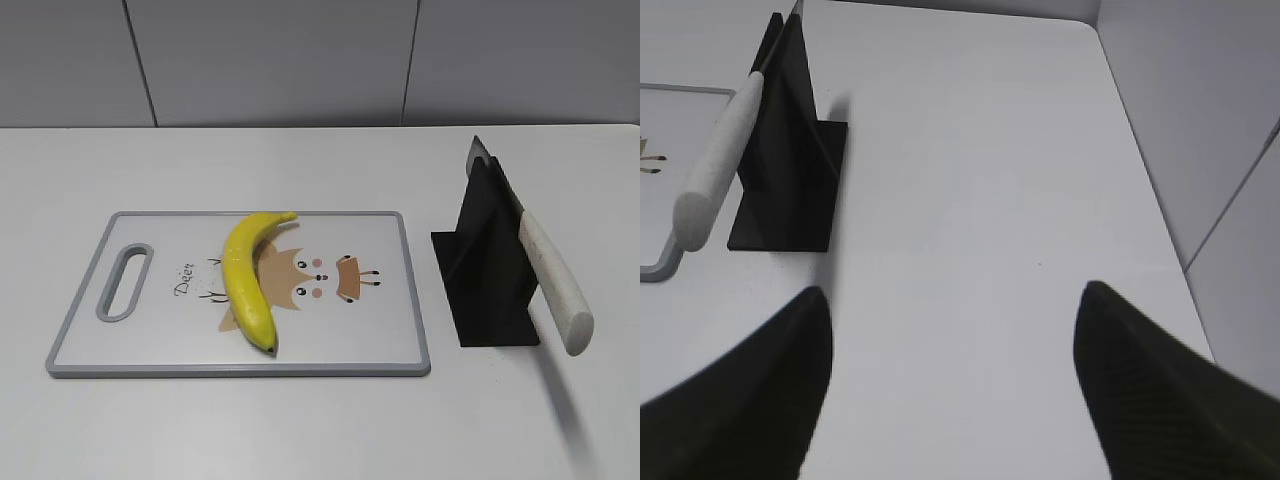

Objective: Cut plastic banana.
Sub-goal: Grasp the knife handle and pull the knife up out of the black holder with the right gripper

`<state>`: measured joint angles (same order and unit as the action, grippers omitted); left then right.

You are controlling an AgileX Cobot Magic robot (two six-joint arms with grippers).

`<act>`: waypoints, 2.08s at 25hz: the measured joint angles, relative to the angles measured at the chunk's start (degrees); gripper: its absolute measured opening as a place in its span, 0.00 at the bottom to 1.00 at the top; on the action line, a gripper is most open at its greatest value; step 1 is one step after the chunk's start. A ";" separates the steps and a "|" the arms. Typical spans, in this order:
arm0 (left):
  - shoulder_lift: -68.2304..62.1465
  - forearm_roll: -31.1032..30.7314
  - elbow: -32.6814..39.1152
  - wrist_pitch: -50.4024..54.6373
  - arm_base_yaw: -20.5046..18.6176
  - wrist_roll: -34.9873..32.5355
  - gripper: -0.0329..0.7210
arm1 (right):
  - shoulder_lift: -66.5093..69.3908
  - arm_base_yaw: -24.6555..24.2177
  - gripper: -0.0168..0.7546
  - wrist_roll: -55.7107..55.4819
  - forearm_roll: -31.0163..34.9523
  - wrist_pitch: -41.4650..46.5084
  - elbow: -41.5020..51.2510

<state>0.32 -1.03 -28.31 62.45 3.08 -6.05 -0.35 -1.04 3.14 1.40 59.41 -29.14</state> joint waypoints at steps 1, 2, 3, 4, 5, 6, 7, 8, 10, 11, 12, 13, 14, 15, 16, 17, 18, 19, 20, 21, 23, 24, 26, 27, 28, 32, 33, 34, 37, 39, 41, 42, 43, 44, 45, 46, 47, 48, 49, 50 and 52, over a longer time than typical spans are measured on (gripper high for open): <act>0.00 0.00 0.00 0.00 0.00 0.00 0.91 | 0.00 0.00 0.78 0.00 0.00 0.00 0.00; 0.00 0.00 0.00 0.00 0.00 0.00 0.91 | 0.00 0.00 0.78 0.00 0.00 0.00 0.00; 0.00 0.00 0.00 0.00 0.00 0.00 0.90 | 0.00 0.00 0.78 0.00 0.00 0.00 0.00; 0.00 0.00 0.00 0.00 0.00 0.00 0.90 | 0.00 0.00 0.78 0.00 0.00 0.00 0.00; 0.00 0.00 0.00 0.00 0.00 0.00 0.89 | 0.00 0.00 0.78 0.00 0.00 0.00 0.00; 0.00 0.00 0.00 0.00 0.00 0.00 0.89 | 0.00 0.00 0.78 0.00 0.00 0.00 0.00; 0.00 0.00 0.00 0.00 0.00 0.00 0.88 | 0.00 0.00 0.78 0.00 0.00 0.00 0.00; 0.00 0.00 0.00 0.00 0.00 0.00 0.88 | 0.00 0.00 0.78 0.00 0.00 0.00 0.00; 0.00 0.00 0.00 0.00 0.00 0.00 0.87 | 0.00 0.00 0.78 0.00 0.00 0.00 0.00; 0.00 0.00 0.00 0.00 0.00 0.00 0.87 | 0.00 0.00 0.78 0.00 0.00 0.00 0.00; 0.00 0.00 0.00 0.00 0.00 0.00 0.87 | 0.00 0.00 0.78 0.00 0.00 0.00 0.00; 0.00 0.00 0.00 0.00 0.00 0.00 0.86 | 0.00 0.00 0.78 0.00 0.00 0.00 0.00; 0.00 0.00 0.00 0.00 0.00 0.00 0.86 | 0.00 0.00 0.78 0.00 0.00 0.00 0.00; 0.00 0.00 0.00 0.00 0.00 0.00 0.86 | 0.00 0.00 0.78 0.00 0.00 0.00 0.00; 0.00 0.00 0.00 0.00 0.00 0.00 0.86 | 0.00 0.00 0.78 0.00 0.00 0.00 0.00; 0.00 0.00 0.00 0.00 0.00 0.00 0.86 | 0.00 0.00 0.78 0.00 0.00 0.00 0.00; 0.00 0.00 0.00 0.00 0.00 0.00 0.85 | 0.00 0.00 0.78 0.00 0.00 0.00 0.00; 0.00 0.00 0.00 0.00 0.00 0.00 0.85 | 0.00 0.00 0.78 0.00 0.00 0.00 0.00; 0.00 0.00 0.00 0.00 0.00 0.00 0.84 | 0.00 0.00 0.78 0.04 0.00 0.00 0.00; 0.00 0.00 0.00 0.00 0.00 0.00 0.84 | 0.00 0.00 0.78 0.04 0.00 0.00 0.00; 0.00 0.00 0.00 0.00 0.00 0.00 0.83 | 0.00 0.00 0.78 0.04 0.00 0.00 0.00; 0.00 0.00 0.00 0.00 0.00 0.00 0.83 | 0.00 0.00 0.78 0.04 0.00 0.00 0.00; 0.00 0.00 0.00 0.00 0.00 0.00 0.83 | 0.00 0.00 0.78 0.04 0.00 0.00 0.00; 0.00 0.00 0.00 0.00 0.00 0.00 0.83 | 0.00 0.00 0.78 -0.01 0.00 0.00 0.00; 0.00 0.00 0.00 0.00 0.00 0.00 0.83 | 0.00 0.00 0.78 -0.01 0.00 0.00 0.00; 0.00 0.00 0.00 0.00 0.00 0.00 0.83 | 0.00 0.00 0.78 -0.01 0.00 -0.05 0.00; 0.00 0.00 0.00 0.00 0.00 0.00 0.83 | 0.00 0.00 0.78 -0.01 0.00 -0.05 0.00; 0.00 0.00 0.00 0.00 0.00 0.00 0.83 | 0.00 0.00 0.78 -0.01 0.00 -0.01 0.00; 0.00 0.00 0.00 0.00 0.00 0.00 0.83 | 0.00 0.00 0.78 -0.01 0.00 -0.01 0.00; 0.00 0.00 0.00 0.00 0.00 0.00 0.83 | 0.00 0.00 0.78 -0.01 0.00 -0.01 0.00; 0.00 0.00 0.00 0.00 0.00 0.00 0.83 | 0.00 0.00 0.78 -0.01 0.00 -0.08 0.00; 0.00 0.00 0.00 0.00 0.00 0.00 0.83 | 0.00 0.00 0.78 -0.01 0.00 -0.13 0.00; 0.00 0.00 0.00 0.00 0.00 0.00 0.83 | 0.19 0.00 0.78 0.05 -0.05 -0.13 -0.11; 0.00 0.00 0.00 0.00 0.00 0.00 0.83 | 0.85 0.00 0.78 0.01 -0.11 -0.13 -0.46; 0.00 0.00 0.00 0.00 0.00 0.00 0.83 | 1.89 0.00 0.78 0.01 -0.11 -0.13 -0.79; 0.00 0.00 0.00 0.00 0.00 0.00 0.83 | 2.96 0.00 0.78 0.01 -0.11 -0.13 -1.21; 0.00 0.00 0.00 0.00 0.00 0.00 0.83 | 4.40 0.00 0.78 0.01 -0.11 -0.13 -1.66; 0.00 0.00 0.00 0.00 0.00 0.00 0.83 | 5.99 0.00 0.78 0.01 -0.11 -0.13 -2.15; 0.00 0.00 0.00 0.00 0.00 0.00 0.83 | 7.38 0.00 0.78 0.01 -0.11 -0.13 -2.55; 0.00 0.00 0.00 0.00 0.00 0.00 0.83 | 9.10 0.00 0.78 0.01 -0.11 -0.13 -3.07; 0.00 0.00 0.00 0.00 0.00 0.00 0.83 | 12.65 0.00 0.78 0.01 -0.11 -0.13 -4.25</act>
<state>0.32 -1.03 -28.31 62.45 3.08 -6.05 12.31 -1.04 3.15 1.29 59.28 -33.40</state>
